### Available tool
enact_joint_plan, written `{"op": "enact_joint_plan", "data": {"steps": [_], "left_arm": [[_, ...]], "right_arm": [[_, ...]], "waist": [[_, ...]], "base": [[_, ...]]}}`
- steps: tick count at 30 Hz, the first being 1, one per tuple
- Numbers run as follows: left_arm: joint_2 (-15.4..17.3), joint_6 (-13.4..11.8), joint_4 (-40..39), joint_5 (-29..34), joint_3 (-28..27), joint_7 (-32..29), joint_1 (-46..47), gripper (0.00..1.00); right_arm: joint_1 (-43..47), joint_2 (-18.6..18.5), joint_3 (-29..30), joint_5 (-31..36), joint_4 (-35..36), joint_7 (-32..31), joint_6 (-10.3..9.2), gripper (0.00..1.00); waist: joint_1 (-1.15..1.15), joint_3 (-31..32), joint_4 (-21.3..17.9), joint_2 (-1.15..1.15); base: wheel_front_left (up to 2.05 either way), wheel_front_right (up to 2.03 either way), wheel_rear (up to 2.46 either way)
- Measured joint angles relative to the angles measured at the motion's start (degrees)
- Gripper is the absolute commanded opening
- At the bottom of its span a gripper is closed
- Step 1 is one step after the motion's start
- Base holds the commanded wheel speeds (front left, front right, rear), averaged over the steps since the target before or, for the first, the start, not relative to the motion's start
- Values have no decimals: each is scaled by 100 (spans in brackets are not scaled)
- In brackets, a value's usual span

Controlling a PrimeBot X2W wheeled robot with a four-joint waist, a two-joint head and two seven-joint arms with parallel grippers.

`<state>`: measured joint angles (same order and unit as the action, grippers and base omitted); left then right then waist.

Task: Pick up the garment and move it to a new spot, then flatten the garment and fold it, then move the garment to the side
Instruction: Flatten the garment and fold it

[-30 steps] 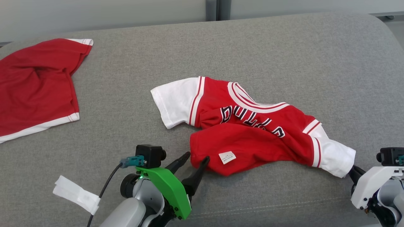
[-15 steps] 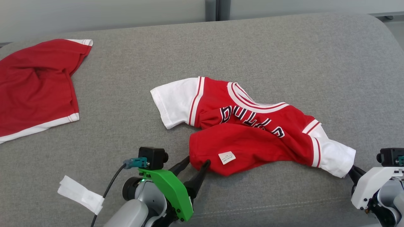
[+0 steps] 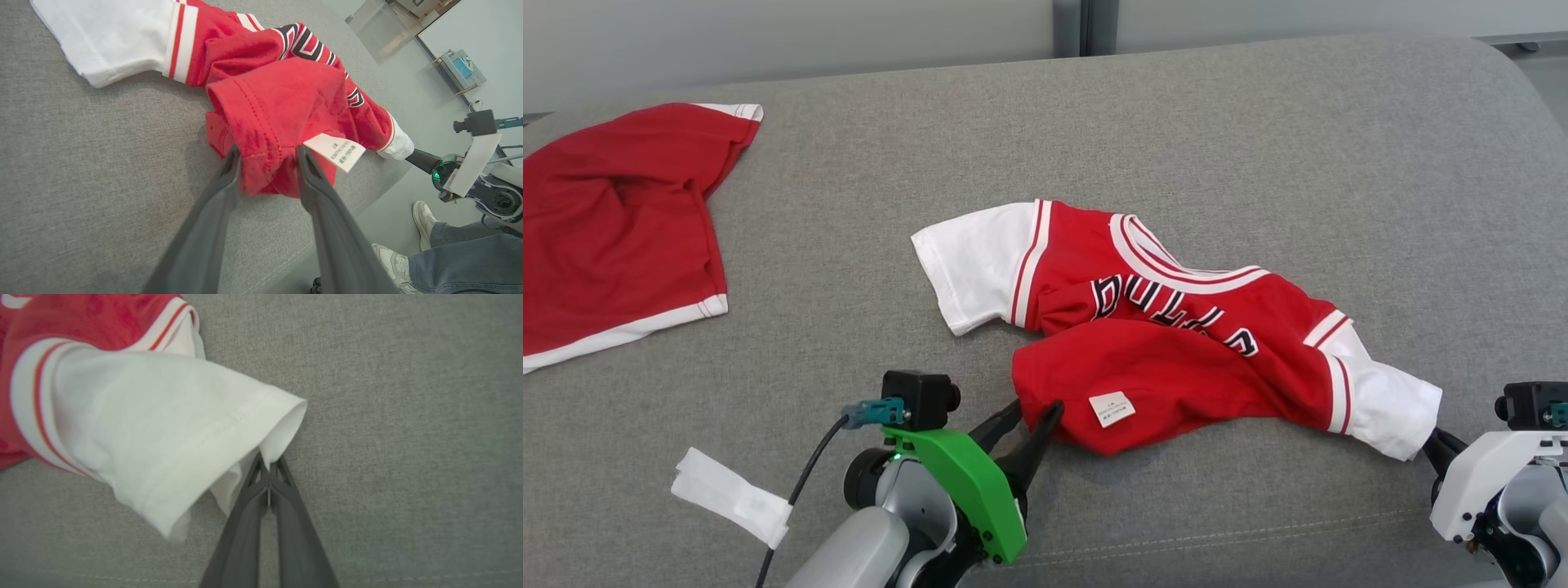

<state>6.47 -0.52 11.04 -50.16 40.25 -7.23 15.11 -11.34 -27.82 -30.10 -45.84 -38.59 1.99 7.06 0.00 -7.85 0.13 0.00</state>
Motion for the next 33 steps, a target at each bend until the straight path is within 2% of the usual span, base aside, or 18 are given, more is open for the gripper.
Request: {"op": "enact_joint_plan", "data": {"steps": [3, 4, 5, 14, 17, 21, 27, 29, 33], "left_arm": [[-2, 2, 0, 0, 10, -1, 10, 35], [-2, 2, -2, 0, 16, -1, 11, 13], [-7, 4, -9, 0, 21, -1, 11, 0], [13, 103, -111, 1, 14, 54, 20, 0], [137, 110, -314, 10, -102, 120, 27, 0], [428, 155, -754, -99, -483, 194, 29, 0], [1017, 155, -1641, -326, -1135, 231, 22, 0], [1100, 155, -1797, -393, -1224, 224, 15, 0], [1374, 157, -2504, -692, -1460, 109, -93, 0]], "right_arm": [[0, 0, -15, 0, -19, 7, 0, 0], [0, 0, -20, 0, -25, 7, 0, 0], [0, 0, -23, -1, -32, 7, 0, 0], [-58, -8, -41, -7, -18, 152, 0, 0], [-242, -99, 46, -7, 175, 304, 0, 0], [-561, -383, 301, -90, 766, 605, 1, 0], [-545, -721, 558, -781, 1924, 715, 1, 0], [-531, -743, 595, -928, 2199, 743, 1, 0], [-472, -860, 655, -1457, 3490, 853, 1, 0]], "waist": [[0, 14, -4, 0], [0, 18, -4, 0], [0, 21, -4, 0], [0, 72, 12, 0], [0, 141, 12, 0], [0, 267, 8, 0], [0, 486, 8, 0], [0, 521, 7, 0], [0, 656, -37, 0]], "base": [[0, 0, 0], [0, 0, 0], [0, 0, 0], [0, 0, 0], [0, 0, 0], [0, 0, 0], [0, 0, 0], [0, 0, 0], [0, 0, 0]]}}
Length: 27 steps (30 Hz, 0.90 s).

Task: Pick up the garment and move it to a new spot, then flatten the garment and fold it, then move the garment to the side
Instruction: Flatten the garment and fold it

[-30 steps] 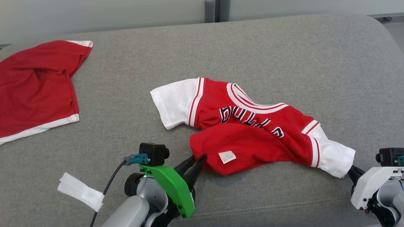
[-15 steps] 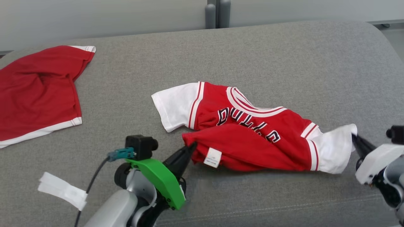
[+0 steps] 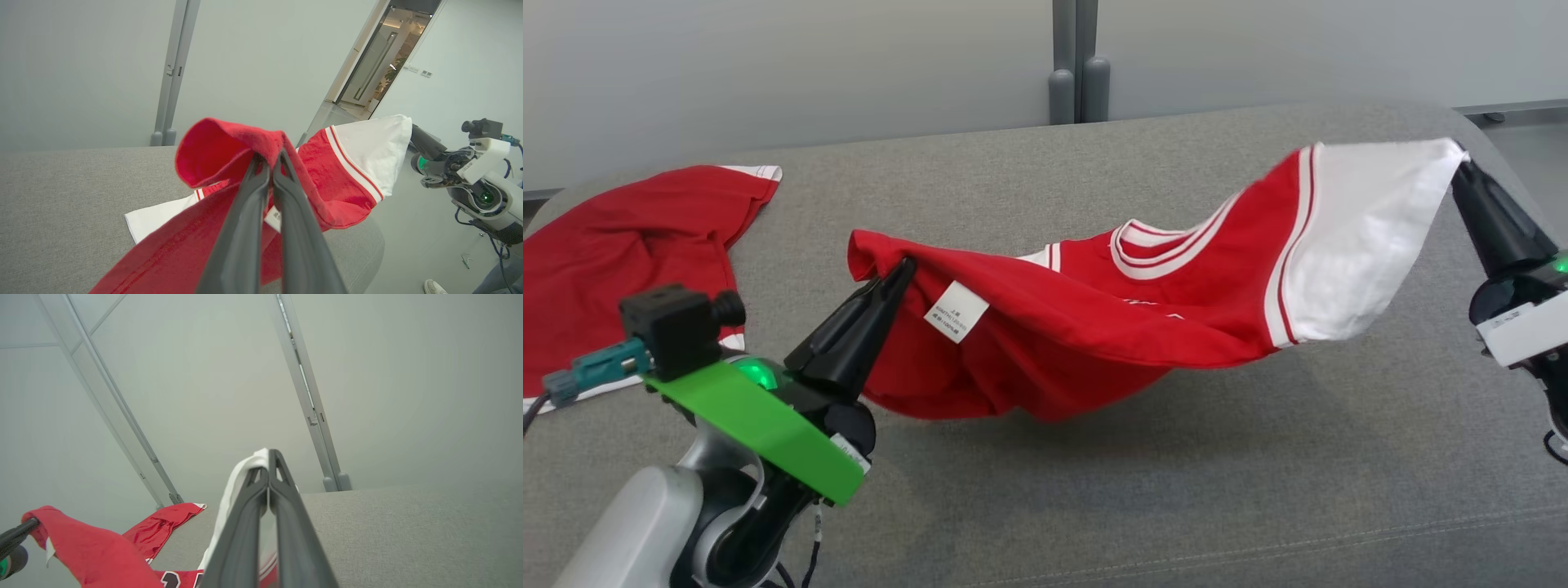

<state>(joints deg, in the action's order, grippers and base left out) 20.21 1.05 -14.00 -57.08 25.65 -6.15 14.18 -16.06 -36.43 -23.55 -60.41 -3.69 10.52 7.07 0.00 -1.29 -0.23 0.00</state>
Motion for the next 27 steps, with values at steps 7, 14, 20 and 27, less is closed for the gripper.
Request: {"op": "enact_joint_plan", "data": {"steps": [7, 14, 20, 27], "left_arm": [[547, 4, -1203, -286, -441, -268, -192, 0], [794, -175, -2529, -688, -906, -508, -211, 0], [978, -613, -2993, -1022, -1088, -880, -575, 0], [1158, -780, -1984, -1345, -1227, -1428, -685, 0]], "right_arm": [[349, -837, 723, -468, 1670, 166, 0, 0], [725, -1490, 1836, -887, 3075, 256, 0, 0], [1536, -1869, 1998, -1417, 3419, -202, -360, 0], [1641, -2002, 1133, -1933, 3222, -1196, -459, 0]], "waist": [[0, 188, -179, 0], [0, 326, -382, 0], [0, 237, -499, 0], [0, -174, -525, 0]], "base": [[0, 0, 0], [0, 0, 0], [0, 0, 0], [0, 0, 0]]}}
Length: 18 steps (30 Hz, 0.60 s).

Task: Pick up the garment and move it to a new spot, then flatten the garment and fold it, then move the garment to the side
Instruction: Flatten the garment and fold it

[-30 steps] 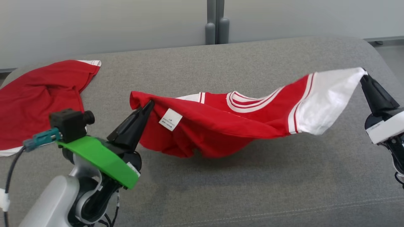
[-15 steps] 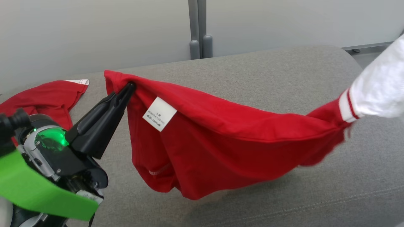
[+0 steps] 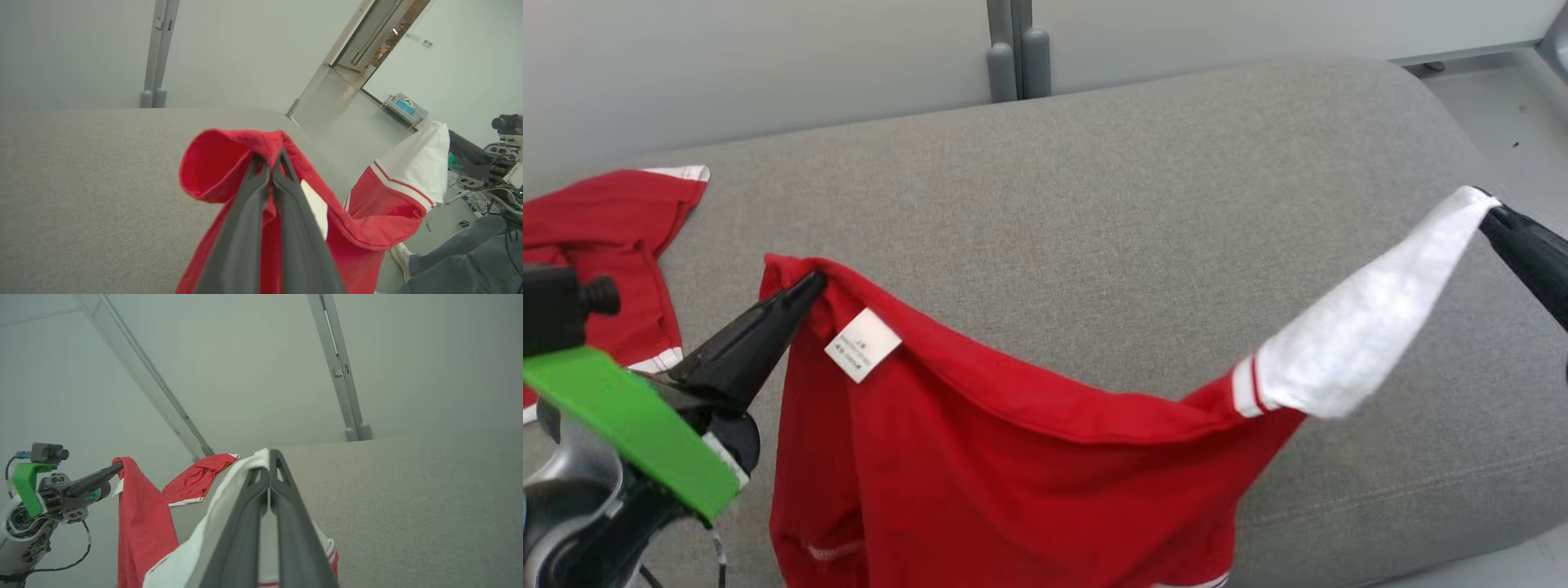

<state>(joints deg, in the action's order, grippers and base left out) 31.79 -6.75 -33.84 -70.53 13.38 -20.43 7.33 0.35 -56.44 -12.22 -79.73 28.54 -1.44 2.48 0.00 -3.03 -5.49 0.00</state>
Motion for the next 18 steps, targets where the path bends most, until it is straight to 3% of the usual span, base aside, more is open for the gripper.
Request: {"op": "enact_joint_plan", "data": {"steps": [2, 4, 6, 8, 9, 14, 16, 18], "left_arm": [[65, -7, 543, 11, 120, -249, 216, 0], [68, -8, 1151, 40, 236, -410, 637, 0], [2, -8, 1728, 188, 370, -480, 1180, 0], [-54, -9, 2254, 546, 495, -524, 1750, 0], [-292, -26, 2684, 814, 489, -413, 2344, 0], [-945, -30, 3158, 1595, 527, 215, 3943, 0], [-1131, -27, 3200, 1814, 415, 530, 4545, 0], [-1248, -24, 3285, 1906, 356, 756, 4958, 0]], "right_arm": [[-394, 127, -342, -160, -115, -287, -52, 0], [-934, 342, -634, -152, -308, -548, -276, 0], [-1669, 761, -784, -122, -577, -670, -647, 0], [-2533, 1260, -793, 33, -904, -662, -1143, 0], [-3484, 1822, -673, 245, -1321, -479, -1311, 0], [-5576, 2619, 60, 1204, -2599, 237, -1048, 0], [-6137, 2903, 478, 1293, -3222, 502, -1043, 0], [-6560, 3049, 375, 1575, -3479, 593, -1040, 0]], "waist": [[0, -141, 11, 0], [0, -288, 39, 0], [0, -435, 87, 0], [0, -577, 155, 0], [0, -716, 245, 0], [0, -1054, 526, 0], [0, -1204, 639, 0], [0, -1367, 731, 0]], "base": [[0, 0, 0], [0, 0, 0], [0, 0, 0], [0, 0, 0], [0, 0, 0], [0, 0, 0], [0, 0, 0], [0, 0, 0]]}}
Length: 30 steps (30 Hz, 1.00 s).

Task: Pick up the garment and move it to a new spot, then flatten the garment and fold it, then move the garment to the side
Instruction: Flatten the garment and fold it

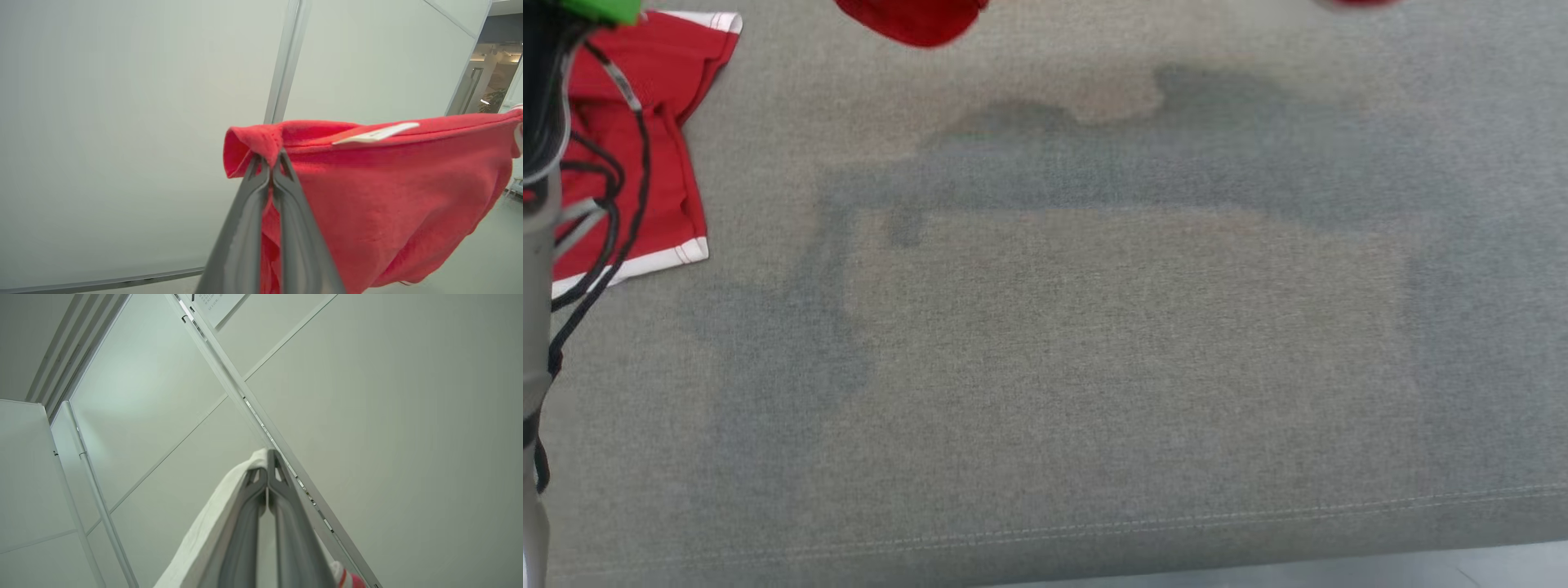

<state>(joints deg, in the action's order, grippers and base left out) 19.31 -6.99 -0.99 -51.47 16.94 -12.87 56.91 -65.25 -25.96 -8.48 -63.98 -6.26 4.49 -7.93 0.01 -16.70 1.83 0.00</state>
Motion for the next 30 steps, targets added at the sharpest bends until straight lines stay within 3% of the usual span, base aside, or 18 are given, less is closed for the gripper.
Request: {"op": "enact_joint_plan", "data": {"steps": [4, 8, 11, 15, 19, 22, 27, 30], "left_arm": [[8, 432, -27, 305, 126, 557, 86, 0], [116, 706, -326, 448, 74, 1061, -367, 0], [-24, 829, -172, 423, 374, 1412, -1707, 0], [-70, 968, 223, 468, 448, 1984, -2575, 0], [-76, 1106, 662, 469, 398, 2376, -3049, 0], [-69, 1165, 840, 468, 365, 2608, -3232, 0], [-99, 1262, 949, 333, 436, 2629, -3493, 0], [-138, 1303, 988, 265, 544, 2627, -3707, 0]], "right_arm": [[-357, 71, -753, 520, 174, -96, 32, 0], [176, 157, -1238, 580, 559, -101, 34, 0], [1889, -220, -1106, 648, 590, -49, 31, 0], [3229, -146, -855, 521, 409, 360, 30, 0], [3925, 40, -883, 428, 265, 699, 31, 0], [4266, -52, -935, 488, 88, 802, 54, 0], [4841, -164, -984, 460, -118, 803, 277, 0], [5166, -255, -907, 442, -197, 809, 287, 0]], "waist": [[0, -351, 132, 0], [0, -707, 187, -1], [1, -1063, 195, 0], [0, -1383, 192, 0], [0, -1535, 128, 0], [0, -1487, 81, 0], [-1, -1205, 22, 0], [-1, -992, 15, 0]], "base": [[0, 0, 0], [0, 0, 0], [0, 0, 0], [0, 0, 0], [0, 0, 0], [0, 0, 0], [0, 0, 0], [0, 0, 0]]}}
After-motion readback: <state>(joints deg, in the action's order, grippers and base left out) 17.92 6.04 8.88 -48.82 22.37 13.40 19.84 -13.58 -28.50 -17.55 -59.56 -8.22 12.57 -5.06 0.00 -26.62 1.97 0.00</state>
